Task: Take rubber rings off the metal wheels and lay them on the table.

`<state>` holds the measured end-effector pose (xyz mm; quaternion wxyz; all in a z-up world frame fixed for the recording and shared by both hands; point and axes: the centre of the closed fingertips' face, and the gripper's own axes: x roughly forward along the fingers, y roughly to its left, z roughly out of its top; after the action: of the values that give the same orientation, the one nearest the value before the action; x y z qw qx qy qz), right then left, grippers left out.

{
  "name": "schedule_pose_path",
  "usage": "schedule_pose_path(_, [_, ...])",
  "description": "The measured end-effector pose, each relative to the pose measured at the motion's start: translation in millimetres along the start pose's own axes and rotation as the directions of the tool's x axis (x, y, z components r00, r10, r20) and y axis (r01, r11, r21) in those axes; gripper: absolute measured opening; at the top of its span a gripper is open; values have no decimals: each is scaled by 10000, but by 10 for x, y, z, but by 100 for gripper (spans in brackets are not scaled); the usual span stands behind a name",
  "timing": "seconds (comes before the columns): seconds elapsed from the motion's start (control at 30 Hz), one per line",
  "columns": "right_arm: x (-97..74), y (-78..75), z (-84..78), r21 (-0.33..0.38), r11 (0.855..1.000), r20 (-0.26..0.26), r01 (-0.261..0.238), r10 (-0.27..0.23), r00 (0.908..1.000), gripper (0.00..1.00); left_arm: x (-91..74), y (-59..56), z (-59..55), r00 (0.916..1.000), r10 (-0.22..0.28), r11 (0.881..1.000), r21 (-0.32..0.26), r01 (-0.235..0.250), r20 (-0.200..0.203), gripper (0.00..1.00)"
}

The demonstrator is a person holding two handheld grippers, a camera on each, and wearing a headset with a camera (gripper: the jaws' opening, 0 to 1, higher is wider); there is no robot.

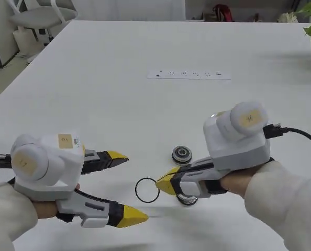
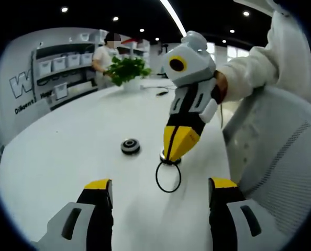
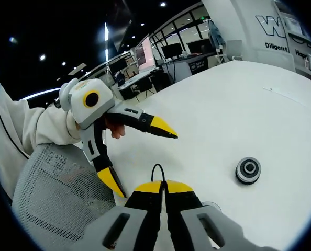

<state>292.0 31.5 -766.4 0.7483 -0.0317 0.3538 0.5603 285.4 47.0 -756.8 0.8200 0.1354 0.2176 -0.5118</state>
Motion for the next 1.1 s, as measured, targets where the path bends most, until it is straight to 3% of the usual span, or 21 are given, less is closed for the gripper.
schedule_pose_path(0.4, [58, -94, -117, 33, 9991, -163, 429, -428, 9990, 0, 17, -10, -48, 9999, -100, 9999, 18, 100, -126, 76])
schedule_pose_path(0.57, [84, -128, -121, 347, 9975, 26, 609, -610, 9981, 0, 16, -33, -50, 9998, -124, 9999, 28, 125, -176, 76])
schedule_pose_path(1.1, [172, -187, -265, -136, 9948, -222, 1007, -1009, 9946, 0, 22, 8, -120, 9994, -176, 9998, 55, 177, -309, 75])
